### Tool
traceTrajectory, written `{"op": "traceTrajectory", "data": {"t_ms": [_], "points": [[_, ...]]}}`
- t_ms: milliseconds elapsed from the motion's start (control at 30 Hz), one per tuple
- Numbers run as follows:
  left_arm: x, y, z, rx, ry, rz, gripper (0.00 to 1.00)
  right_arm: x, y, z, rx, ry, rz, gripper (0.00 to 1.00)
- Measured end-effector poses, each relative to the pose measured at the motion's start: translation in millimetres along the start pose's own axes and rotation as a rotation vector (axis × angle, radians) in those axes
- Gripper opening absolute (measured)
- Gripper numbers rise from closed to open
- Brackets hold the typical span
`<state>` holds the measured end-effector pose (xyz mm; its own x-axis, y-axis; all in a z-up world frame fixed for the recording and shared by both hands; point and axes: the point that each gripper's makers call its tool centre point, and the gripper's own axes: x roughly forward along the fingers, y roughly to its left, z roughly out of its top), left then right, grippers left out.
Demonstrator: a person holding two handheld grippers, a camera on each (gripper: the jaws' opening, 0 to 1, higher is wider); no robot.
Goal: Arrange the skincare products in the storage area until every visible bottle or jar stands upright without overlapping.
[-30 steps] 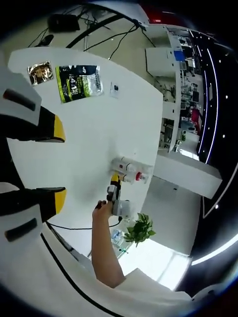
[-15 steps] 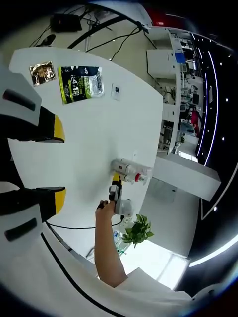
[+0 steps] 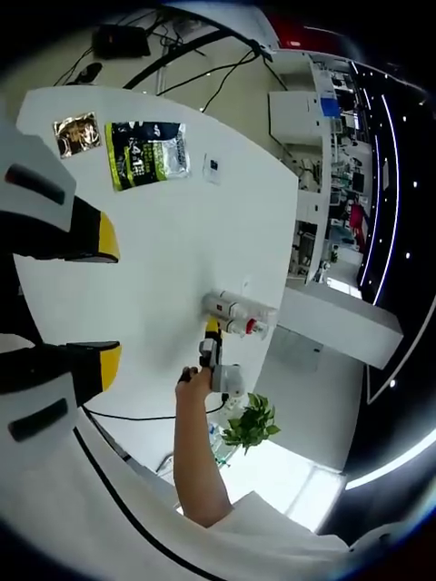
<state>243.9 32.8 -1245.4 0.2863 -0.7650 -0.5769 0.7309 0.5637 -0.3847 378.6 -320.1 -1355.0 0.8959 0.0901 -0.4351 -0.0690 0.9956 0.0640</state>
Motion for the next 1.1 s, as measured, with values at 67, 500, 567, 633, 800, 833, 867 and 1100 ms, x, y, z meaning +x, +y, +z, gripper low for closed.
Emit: {"op": "traceTrajectory", "data": {"t_ms": [67,500,567,633,800,833,867,1100], "points": [[0.3,-0.2,-0.3,0.001,0.000,-0.001,0.35,-0.4,0.2,-0.4,-0.002,0.002,0.000,0.21],[6.2,6.2,6.0,-0.018,-0.017,-0.017,0.36,-22.3,4.6,-0.8,0.045,0.024,-0.027,0.28],[7.4,16.5,10.0,-0.032,-0.025,0.001,0.37,-33.0,6.8,-0.4,0.082,0.019,-0.035,0.30],[7.9,31.6,11.6,-0.068,-0.032,0.034,0.37,-46.5,10.9,0.0,0.112,0.012,-0.041,0.33],[11.2,75.4,7.8,-0.152,-0.023,0.153,0.46,-79.8,29.9,-2.2,0.138,0.019,-0.049,0.36],[14.3,87.7,4.0,-0.177,-0.010,0.188,0.50,-86.9,35.1,-4.6,0.147,0.022,-0.048,0.36],[19.3,96.4,0.7,-0.205,-0.001,0.205,0.53,-92.5,40.4,-6.1,0.159,0.025,-0.047,0.35],[55.8,132.9,3.3,-0.188,0.018,0.271,0.75,-134.1,103.9,-13.3,0.157,0.050,0.026,0.36]]}}
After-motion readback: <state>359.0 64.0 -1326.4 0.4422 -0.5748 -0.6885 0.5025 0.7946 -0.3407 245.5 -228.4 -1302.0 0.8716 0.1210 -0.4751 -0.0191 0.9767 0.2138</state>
